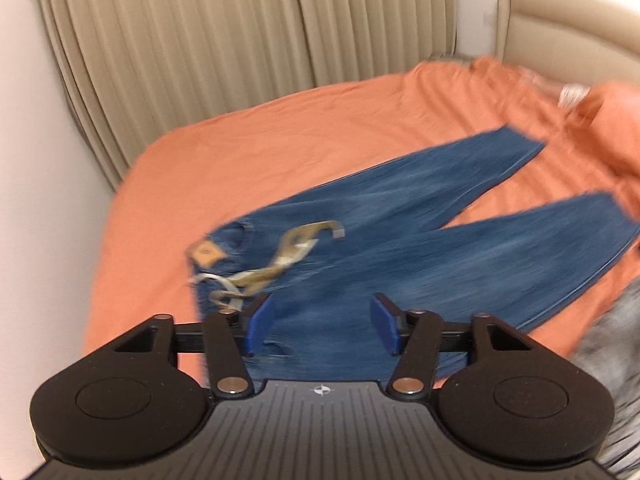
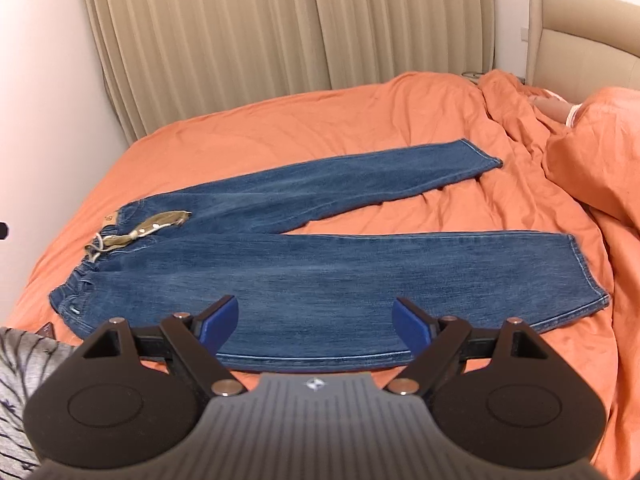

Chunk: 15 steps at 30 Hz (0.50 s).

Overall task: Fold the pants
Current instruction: 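Move both grippers toward the jeans, left to the waistband, right to a leg hem, then grasp the waistband with the left gripper while the right gripper grasps a leg hem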

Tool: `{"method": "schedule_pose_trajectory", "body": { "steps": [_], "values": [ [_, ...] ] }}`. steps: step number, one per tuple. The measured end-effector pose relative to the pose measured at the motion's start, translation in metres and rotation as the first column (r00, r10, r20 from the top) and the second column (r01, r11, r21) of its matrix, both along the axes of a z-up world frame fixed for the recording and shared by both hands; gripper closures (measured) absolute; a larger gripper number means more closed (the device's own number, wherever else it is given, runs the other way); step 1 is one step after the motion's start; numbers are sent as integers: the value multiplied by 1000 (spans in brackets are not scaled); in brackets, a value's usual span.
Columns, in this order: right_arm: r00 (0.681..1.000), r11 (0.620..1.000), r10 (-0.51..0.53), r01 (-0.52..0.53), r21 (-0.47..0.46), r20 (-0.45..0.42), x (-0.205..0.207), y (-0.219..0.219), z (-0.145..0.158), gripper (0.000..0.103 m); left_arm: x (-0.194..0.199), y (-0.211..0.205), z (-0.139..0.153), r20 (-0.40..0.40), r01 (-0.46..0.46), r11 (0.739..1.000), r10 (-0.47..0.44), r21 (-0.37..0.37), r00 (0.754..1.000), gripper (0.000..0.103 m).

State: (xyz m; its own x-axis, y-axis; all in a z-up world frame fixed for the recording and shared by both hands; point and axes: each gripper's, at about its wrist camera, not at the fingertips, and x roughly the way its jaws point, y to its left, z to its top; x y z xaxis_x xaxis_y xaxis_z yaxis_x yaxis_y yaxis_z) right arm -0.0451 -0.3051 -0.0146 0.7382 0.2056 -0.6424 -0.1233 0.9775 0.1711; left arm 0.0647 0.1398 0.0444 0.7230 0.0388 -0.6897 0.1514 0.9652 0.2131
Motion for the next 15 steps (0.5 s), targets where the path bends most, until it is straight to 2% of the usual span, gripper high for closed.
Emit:
{"method": "schedule_pose_trajectory", "body": {
  "steps": [3,4,8,11,13,15],
  "values": [
    [999,996,-35,36,-86,9,17,-17,-7,24,20,19,-22,-32,62,991,-59,121,998,52],
    [998,991,-57,57,-122,5,24,-23,-10,27,26,25,-33,-49,90,983,-83,161,995,53],
    [986,974,-158,147,-175,-53,56,-67,-21,50,40,46,-76,-130,242,927,-213,288,968,53],
    [958,947,-275,254,-197,-85,76,-103,-26,61,40,56,-105,-231,394,863,-333,316,914,53],
    [932,926,-346,320,-198,-111,85,-124,-27,66,40,61,-124,-312,486,818,-396,307,864,53],
    [900,902,-416,389,-189,-131,91,-140,-28,66,40,64,-141,-372,557,779,-445,287,814,47]
  ]
}}
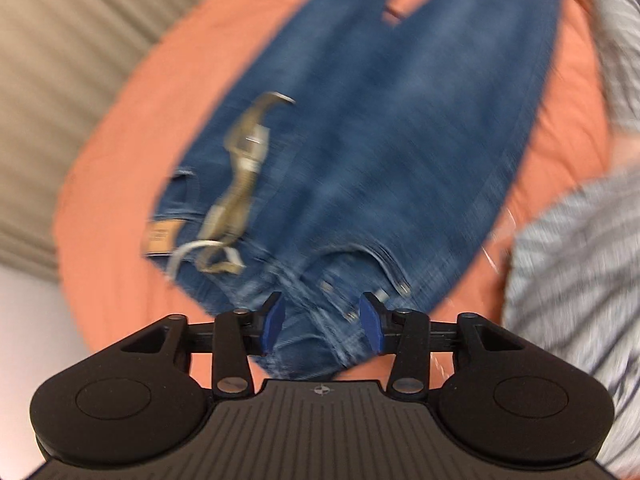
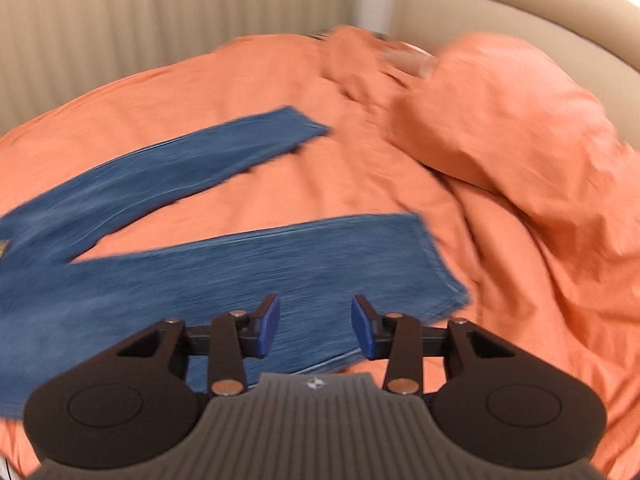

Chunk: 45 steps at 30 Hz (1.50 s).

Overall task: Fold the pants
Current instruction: 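Grasp the waistband with the left gripper while the right gripper grasps a leg hem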

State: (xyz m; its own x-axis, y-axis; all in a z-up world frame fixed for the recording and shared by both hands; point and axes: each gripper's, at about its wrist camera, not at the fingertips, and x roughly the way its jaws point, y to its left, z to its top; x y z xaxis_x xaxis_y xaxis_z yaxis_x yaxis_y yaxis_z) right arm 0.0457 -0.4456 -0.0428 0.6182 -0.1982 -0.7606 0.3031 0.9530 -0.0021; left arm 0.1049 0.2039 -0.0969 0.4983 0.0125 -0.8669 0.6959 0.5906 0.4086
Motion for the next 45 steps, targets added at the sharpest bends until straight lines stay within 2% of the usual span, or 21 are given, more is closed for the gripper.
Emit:
{"method": "schedule_pose_trajectory", "body": {
  "steps": [2,4,7,8,11,14,17,20,24,25,26,27,30,31,33,35,36,38,43,45],
  "values": [
    [998,998,-58,58,-1,-18,3,-11,-2,66,6,6,-17,-86,42,999,-42,3,995,44],
    [996,996,-79,77,-54,-38,6,-14,-3,66,12,8,-32,-163,73,997,-70,10,984,43],
    [994,988,-93,85,-125,-65,7,-13,-7,65,18,7,-46,-218,105,994,-105,-11,970,42],
    [993,987,-100,90,-131,-67,7,-14,-10,64,21,6,-50,-239,112,994,-112,-15,964,38],
    [990,986,-120,110,-123,-71,7,-22,-15,63,28,1,-61,-242,135,991,-131,1,961,38],
    [989,987,-117,107,-119,-88,10,-29,-21,63,30,-6,-69,-239,121,992,-109,35,965,39],
    [989,989,-94,80,-125,-112,15,-34,-24,63,31,-15,-71,-223,96,993,-78,71,972,56],
    [989,990,-41,21,-139,-143,22,-38,-28,63,29,-21,-61,-193,52,996,-37,73,981,82],
    [981,972,109,-140,-188,-163,29,-37,-30,61,24,-29,-43,-107,-22,996,31,84,994,86],
    [974,961,158,-190,-199,-165,29,-35,-30,52,24,-29,-37,-77,-52,996,58,79,995,86],
    [964,946,207,-240,-217,-166,29,-34,-30,41,23,-31,-32,-50,-78,994,82,76,995,86],
    [951,927,258,-293,-235,-168,28,-32,-30,36,22,-32,-25,-18,-106,992,108,69,994,86],
    [882,849,413,-463,-253,-227,25,-29,-35,33,29,-36,-7,70,-205,979,203,15,977,87],
    [854,819,454,-513,-258,-255,24,-29,-38,35,31,-39,0,94,-245,969,245,-16,965,87],
    [798,745,506,-595,-300,-326,18,-26,-49,44,35,-40,13,125,-319,943,329,-93,936,87],
    [739,681,544,-665,-306,-397,11,-27,-62,59,40,-39,21,132,-382,911,403,-155,906,87],
    [711,657,558,-693,-297,-428,8,-29,-69,59,40,-41,24,132,-408,896,432,-173,892,87],
    [664,612,580,-737,-287,-472,1,-32,-85,69,41,-43,29,137,-448,872,477,-198,868,87],
    [574,457,641,-819,-347,-509,-10,-31,-119,71,38,-49,34,140,-535,813,571,-231,809,87],
    [547,411,662,-837,-362,-513,-8,-27,-128,71,36,-49,35,144,-560,793,600,-242,787,87]
  ]
}}
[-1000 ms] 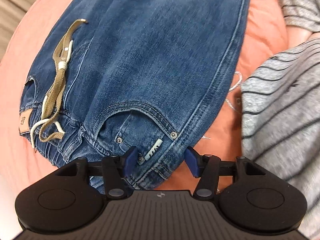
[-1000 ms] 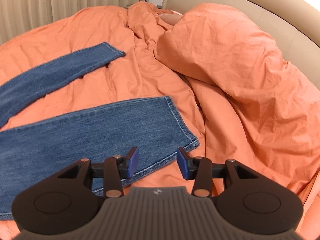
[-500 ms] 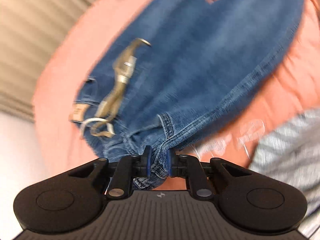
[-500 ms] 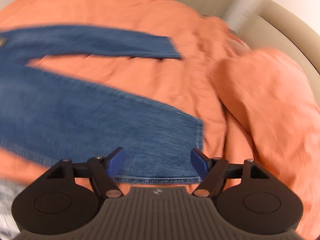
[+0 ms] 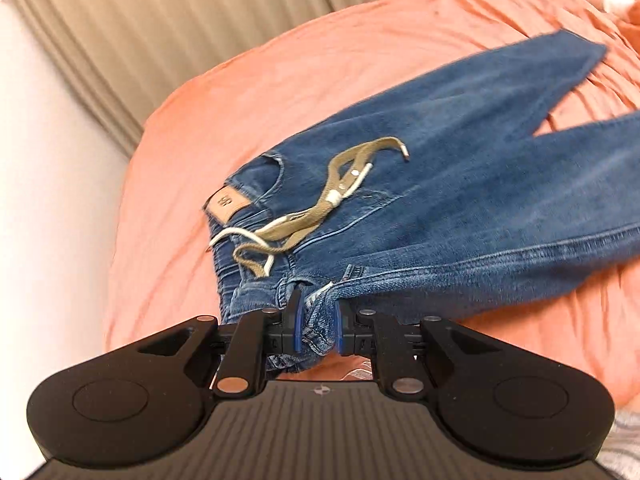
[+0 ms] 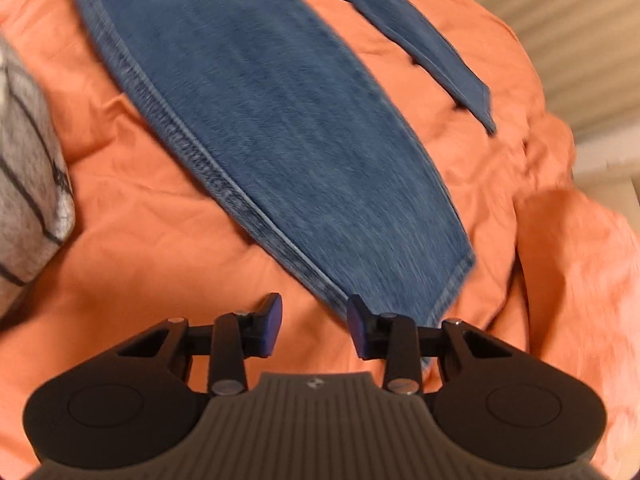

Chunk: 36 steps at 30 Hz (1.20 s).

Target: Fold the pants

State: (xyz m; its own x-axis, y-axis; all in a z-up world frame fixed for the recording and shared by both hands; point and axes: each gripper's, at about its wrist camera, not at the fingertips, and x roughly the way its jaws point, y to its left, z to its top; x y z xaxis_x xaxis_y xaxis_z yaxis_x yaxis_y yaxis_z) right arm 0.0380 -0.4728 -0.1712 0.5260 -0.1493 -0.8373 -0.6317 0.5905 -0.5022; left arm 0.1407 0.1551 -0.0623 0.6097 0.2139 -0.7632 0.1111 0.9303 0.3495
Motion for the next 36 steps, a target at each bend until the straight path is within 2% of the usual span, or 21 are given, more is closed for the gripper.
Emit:
{"method": "schedule_pose_trajectory", "body": {
  "steps": [3,4,5,8,11,14,17,20,24,26,31,36],
  "values": [
    [996,996,74,-72,-49,41,3,9,-14,71,-1,-1,0,9,-36,999,36,-3,999,87],
    [993,993,97,-92,-75,67,4,11,-20,80,-1,-1,1,13,-48,999,48,-6,999,87],
    [988,989,117,-107,-98,101,4,14,-23,98,-2,-1,0,17,-60,998,60,-9,998,87],
    [970,989,122,-101,-107,211,1,19,-18,103,-6,1,1,40,-88,996,89,-30,995,87],
    [948,995,86,-66,-76,306,0,16,6,103,-9,5,6,70,-117,992,121,-53,990,88],
    [906,998,49,-25,-63,421,4,16,42,103,-13,7,22,137,-126,989,136,-75,981,88],
    [866,999,-34,37,4,499,22,16,87,103,-6,11,43,188,-132,988,146,-84,971,90],
    [846,995,-99,82,56,523,59,18,121,103,19,14,59,217,-133,989,145,-69,965,91],
    [841,992,-123,126,30,527,133,34,131,103,73,17,65,236,-126,991,131,-35,963,93],
    [850,988,-136,152,10,510,173,43,127,103,104,20,59,229,-122,992,124,-22,965,99],
    [877,984,-145,178,-29,458,274,66,106,103,184,33,31,179,-136,991,133,5,975,99],
    [899,982,-129,175,-74,418,362,99,70,103,243,49,-11,114,-156,988,153,18,982,99]
  ]
}}
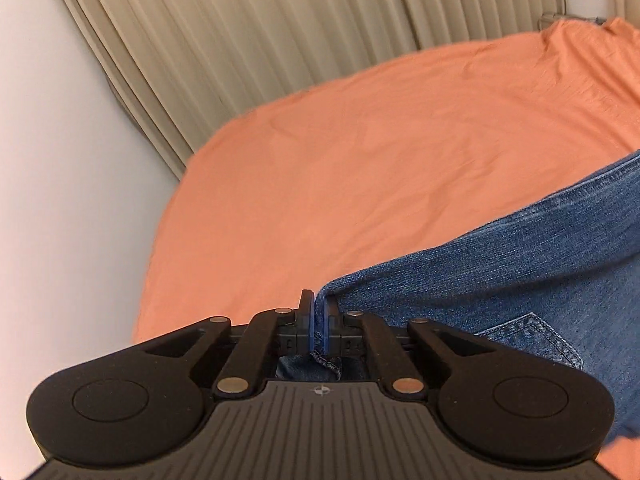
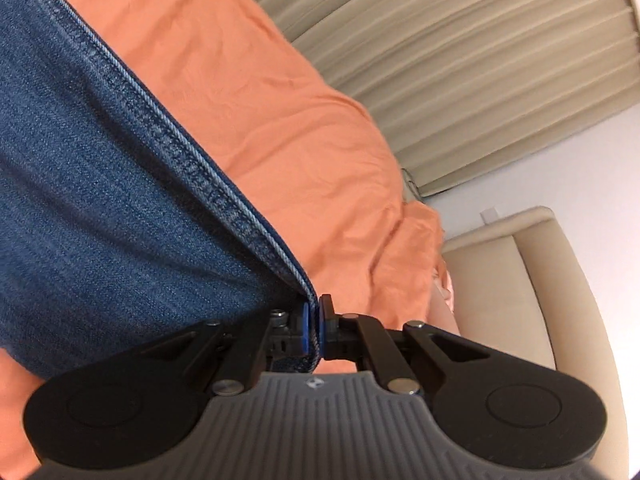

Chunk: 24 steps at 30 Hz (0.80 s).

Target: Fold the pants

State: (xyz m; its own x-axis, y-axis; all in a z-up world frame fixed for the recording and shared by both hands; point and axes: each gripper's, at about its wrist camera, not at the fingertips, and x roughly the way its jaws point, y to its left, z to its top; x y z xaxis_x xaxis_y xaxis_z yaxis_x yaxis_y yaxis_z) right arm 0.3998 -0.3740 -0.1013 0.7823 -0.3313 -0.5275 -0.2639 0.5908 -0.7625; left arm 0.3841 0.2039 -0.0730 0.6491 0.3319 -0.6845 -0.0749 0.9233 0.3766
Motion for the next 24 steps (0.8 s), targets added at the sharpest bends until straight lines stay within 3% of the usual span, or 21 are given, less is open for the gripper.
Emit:
{"method": "schedule_pose_trajectory", "body": {
  "steps": [4,7,11,14,20,22,24],
  "values": [
    [997,999,-15,13,-33,-70,62,14,-45,103,31,6,-49,-95,5,1000,-5,-3,995,99],
    [993,997,-14,4,-82,-119,86,21,-79,103,42,9,-79,-141,11,1000,-12,-4,990,99],
    [986,993,-9,-10,-114,-167,110,30,-114,103,41,11,-100,-164,17,1000,-18,-9,986,99],
    [984,993,-6,-15,-119,-176,119,32,-132,103,33,13,-101,-135,6,1000,-8,-18,991,99],
    [996,992,12,-22,-121,-87,109,20,-109,103,-21,0,-51,75,-7,1000,8,-24,997,99],
    [997,996,-3,-4,-88,-73,108,20,-91,103,-29,-4,-39,82,7,1000,-7,-3,997,99],
    [997,999,-17,14,-53,-74,114,23,-78,103,-23,-2,-40,40,4,1000,-4,-3,999,99]
  ]
}}
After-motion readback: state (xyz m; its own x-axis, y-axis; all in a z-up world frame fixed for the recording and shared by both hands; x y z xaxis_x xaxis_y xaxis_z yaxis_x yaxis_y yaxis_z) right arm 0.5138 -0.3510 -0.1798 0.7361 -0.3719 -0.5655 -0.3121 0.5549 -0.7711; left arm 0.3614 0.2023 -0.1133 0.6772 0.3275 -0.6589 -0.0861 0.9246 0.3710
